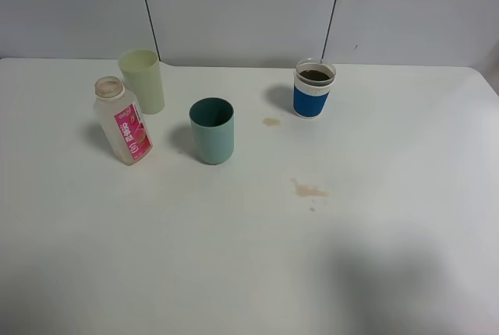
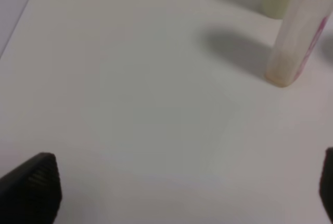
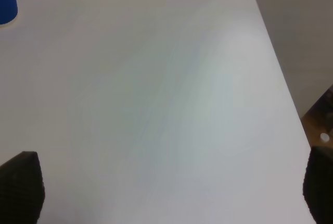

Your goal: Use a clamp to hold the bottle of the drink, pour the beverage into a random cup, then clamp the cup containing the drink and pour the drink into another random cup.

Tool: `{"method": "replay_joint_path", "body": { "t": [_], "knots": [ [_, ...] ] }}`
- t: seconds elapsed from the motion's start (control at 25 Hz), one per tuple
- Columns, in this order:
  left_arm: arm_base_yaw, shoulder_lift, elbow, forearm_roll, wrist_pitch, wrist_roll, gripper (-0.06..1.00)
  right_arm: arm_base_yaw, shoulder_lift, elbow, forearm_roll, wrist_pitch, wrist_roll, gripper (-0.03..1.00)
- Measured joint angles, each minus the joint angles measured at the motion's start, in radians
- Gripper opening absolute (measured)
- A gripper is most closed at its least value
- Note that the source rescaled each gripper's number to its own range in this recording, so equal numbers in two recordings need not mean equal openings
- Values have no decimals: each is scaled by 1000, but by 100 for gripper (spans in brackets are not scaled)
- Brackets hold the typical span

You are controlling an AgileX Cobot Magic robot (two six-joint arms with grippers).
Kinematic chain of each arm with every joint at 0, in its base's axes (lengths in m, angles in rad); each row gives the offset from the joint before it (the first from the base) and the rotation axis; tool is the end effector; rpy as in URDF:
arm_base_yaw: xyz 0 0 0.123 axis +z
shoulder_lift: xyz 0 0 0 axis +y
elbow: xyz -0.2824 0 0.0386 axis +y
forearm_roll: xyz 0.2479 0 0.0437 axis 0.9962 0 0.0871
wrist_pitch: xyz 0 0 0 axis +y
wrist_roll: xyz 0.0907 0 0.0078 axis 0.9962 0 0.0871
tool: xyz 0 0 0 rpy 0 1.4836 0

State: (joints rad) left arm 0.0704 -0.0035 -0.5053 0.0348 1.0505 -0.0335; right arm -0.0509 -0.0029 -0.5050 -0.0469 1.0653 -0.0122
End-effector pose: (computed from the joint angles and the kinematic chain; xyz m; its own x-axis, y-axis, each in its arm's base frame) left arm -0.0058 0.0023 0.2795 -0.4361 -0.0470 -0.8987 -0.1044 0.9945 -0.0013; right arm -0.0063 -0.0034 0.2782 -0.4548 -0.0118 -0.8905 0.0715 0.9962 -0.0497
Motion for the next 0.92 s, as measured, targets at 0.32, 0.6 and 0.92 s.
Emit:
{"method": "replay_joint_path", "body": {
  "t": [0.32,0.6,0.92],
  "knots": [
    [0,0,0,0,0,0,100,0,0,0,0,0,0,100],
    [0,0,0,0,0,0,100,0,0,0,0,0,0,100],
    [0,0,0,0,0,0,100,0,0,0,0,0,12,100]
  ]
}}
